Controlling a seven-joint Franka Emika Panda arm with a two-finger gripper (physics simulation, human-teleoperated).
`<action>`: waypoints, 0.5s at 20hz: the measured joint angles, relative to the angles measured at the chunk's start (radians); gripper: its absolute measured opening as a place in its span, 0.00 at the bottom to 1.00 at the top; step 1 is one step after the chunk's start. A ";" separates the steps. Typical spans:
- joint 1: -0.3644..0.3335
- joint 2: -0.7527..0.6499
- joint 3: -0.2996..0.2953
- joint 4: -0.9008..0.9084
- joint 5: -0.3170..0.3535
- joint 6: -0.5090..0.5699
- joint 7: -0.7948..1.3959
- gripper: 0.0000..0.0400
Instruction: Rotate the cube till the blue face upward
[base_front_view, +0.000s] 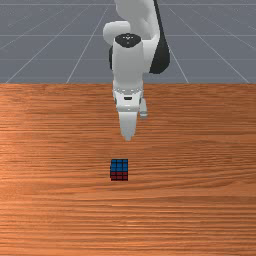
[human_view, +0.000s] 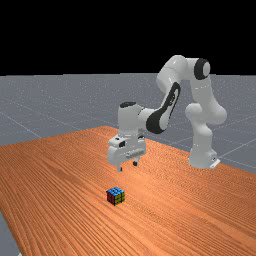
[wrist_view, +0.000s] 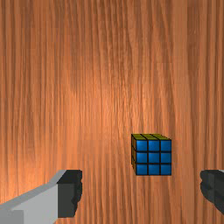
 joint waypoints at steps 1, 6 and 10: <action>0.002 0.001 -0.003 0.002 0.003 -0.002 0.019 1.00; -0.009 0.012 -0.026 0.029 0.019 -0.029 0.068 0.37; -0.013 0.021 -0.060 0.051 0.037 -0.055 0.192 0.05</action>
